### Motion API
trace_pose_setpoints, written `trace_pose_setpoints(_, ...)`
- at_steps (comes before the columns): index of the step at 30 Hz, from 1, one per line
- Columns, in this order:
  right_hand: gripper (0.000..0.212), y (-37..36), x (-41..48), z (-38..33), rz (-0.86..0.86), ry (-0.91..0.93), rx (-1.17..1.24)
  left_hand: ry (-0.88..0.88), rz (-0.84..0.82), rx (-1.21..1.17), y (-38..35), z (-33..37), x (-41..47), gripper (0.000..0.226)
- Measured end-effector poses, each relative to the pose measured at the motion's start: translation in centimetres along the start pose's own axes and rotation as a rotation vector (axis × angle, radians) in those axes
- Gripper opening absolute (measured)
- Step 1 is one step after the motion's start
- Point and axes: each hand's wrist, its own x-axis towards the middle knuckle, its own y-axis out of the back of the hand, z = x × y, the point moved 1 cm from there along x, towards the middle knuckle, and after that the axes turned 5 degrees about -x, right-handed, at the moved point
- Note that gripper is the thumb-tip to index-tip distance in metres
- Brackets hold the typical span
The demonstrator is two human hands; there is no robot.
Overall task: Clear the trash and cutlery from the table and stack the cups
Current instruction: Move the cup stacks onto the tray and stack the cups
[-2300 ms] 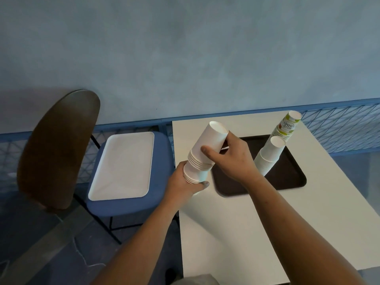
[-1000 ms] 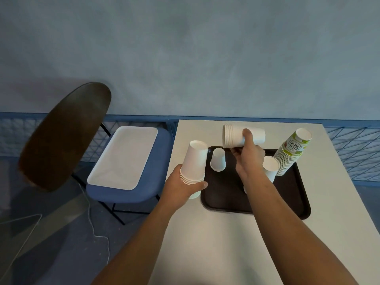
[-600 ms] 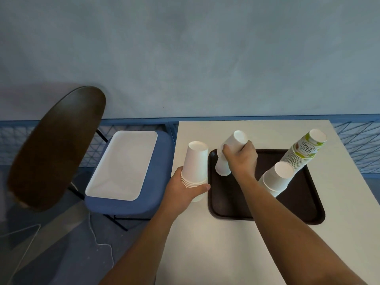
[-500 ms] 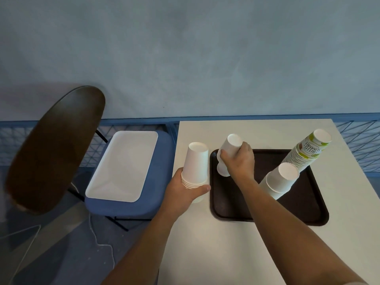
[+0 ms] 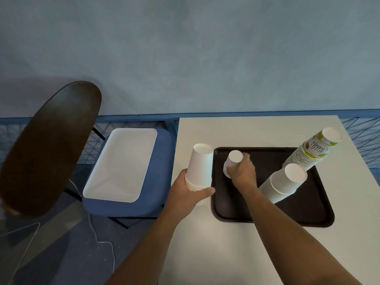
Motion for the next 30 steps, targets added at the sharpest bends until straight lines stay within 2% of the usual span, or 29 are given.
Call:
trace_pose_setpoints(3, 0.083, 0.1, -0.5, 0.4, -0.044, -0.005, 0.002, 0.01, 0.001, 0.004, -0.4, -0.4, 0.0, 0.067)
trace_pose_setpoints(5, 0.091, 0.5, -1.7, 0.2, -0.028, 0.011, 0.019, 0.012, -0.002, 0.005, -0.7, -0.5, -0.2, 0.066)
trace_pose_setpoints(10, 0.057, 3.0, -7.5, -2.3, 0.273, 0.3, 0.055, 0.005, -0.009, 0.0, -1.3, 0.2, -0.9, 0.069)
trace_pose_setpoints(11, 0.05, 3.7, -8.6, -2.9, 0.287, 0.33, 0.106, -0.003, -0.005, 0.006, -1.4, 0.2, -1.0, 0.07)
trace_pose_setpoints(14, 0.039, 5.8, -11.5, -4.6, 0.126, 0.365, 0.303, -0.022, 0.013, 0.028, -1.9, 0.4, -1.2, 0.074)
trace_pose_setpoints(16, 0.044, 7.4, -12.9, -5.6, -0.054, 0.386, 0.423, -0.03, 0.014, 0.044, -2.3, 0.6, -1.3, 0.074)
trace_pose_setpoints(19, 0.046, 9.2, -13.6, -6.8, -0.225, 0.424, 0.366, -0.045, -0.01, 0.087, -2.8, 1.2, -1.7, 0.08)
trace_pose_setpoints(23, 0.043, 10.2, -13.5, -7.3, -0.2, 0.447, 0.197, -0.084, 0.003, 0.151, -3.4, 2.0, -2.7, 0.089)
trace_pose_setpoints(30, 0.046, 11.3, -14.2, -7.4, -0.261, 0.492, 0.091, -0.1, 0.001, 0.192, -3.2, 2.6, -4.0, 0.089)
